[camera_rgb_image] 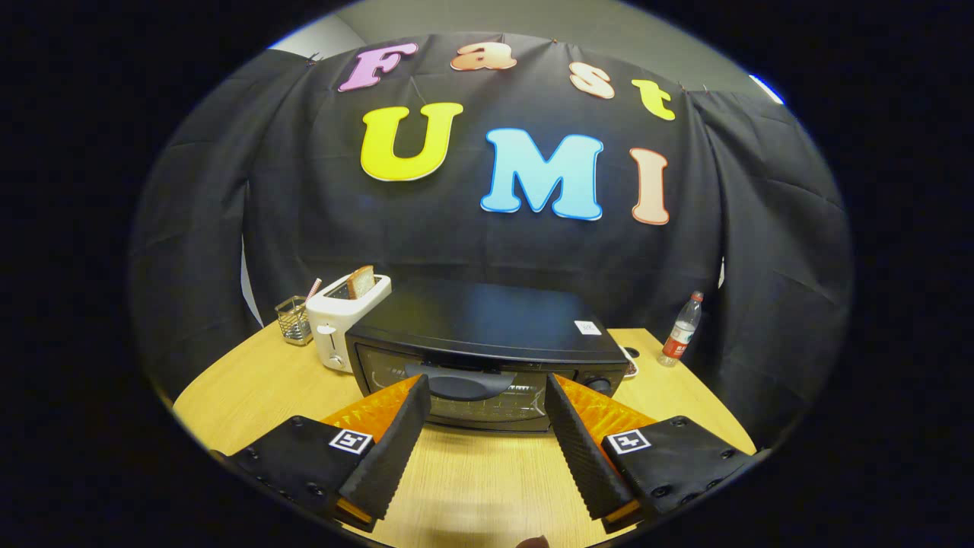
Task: Open the toaster oven, put the food inside, and close the toaster oven door.
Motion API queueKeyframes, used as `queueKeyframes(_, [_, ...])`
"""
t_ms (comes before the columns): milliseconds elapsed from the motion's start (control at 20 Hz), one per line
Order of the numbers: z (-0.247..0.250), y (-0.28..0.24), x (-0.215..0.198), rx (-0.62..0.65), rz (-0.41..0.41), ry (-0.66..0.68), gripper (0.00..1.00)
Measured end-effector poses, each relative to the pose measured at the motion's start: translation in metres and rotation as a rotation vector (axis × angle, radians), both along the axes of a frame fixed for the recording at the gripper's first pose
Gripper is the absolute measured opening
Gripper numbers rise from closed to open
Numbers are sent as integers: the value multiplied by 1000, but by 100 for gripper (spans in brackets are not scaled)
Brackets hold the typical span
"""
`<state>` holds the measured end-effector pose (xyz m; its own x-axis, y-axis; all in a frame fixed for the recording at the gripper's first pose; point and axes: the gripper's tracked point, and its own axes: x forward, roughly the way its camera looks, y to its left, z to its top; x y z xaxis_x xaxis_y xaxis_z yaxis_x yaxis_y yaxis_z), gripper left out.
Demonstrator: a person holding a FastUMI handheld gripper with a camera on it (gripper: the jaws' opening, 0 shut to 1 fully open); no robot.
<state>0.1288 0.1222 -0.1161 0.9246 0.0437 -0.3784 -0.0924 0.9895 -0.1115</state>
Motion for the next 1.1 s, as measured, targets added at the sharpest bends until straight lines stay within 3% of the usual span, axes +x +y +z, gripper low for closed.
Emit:
queueKeyframes(450, [61, -53, -59, 49, -20, -135, 96])
queueKeyframes(1100, [84, -115, -99, 38, -55, -207, 96])
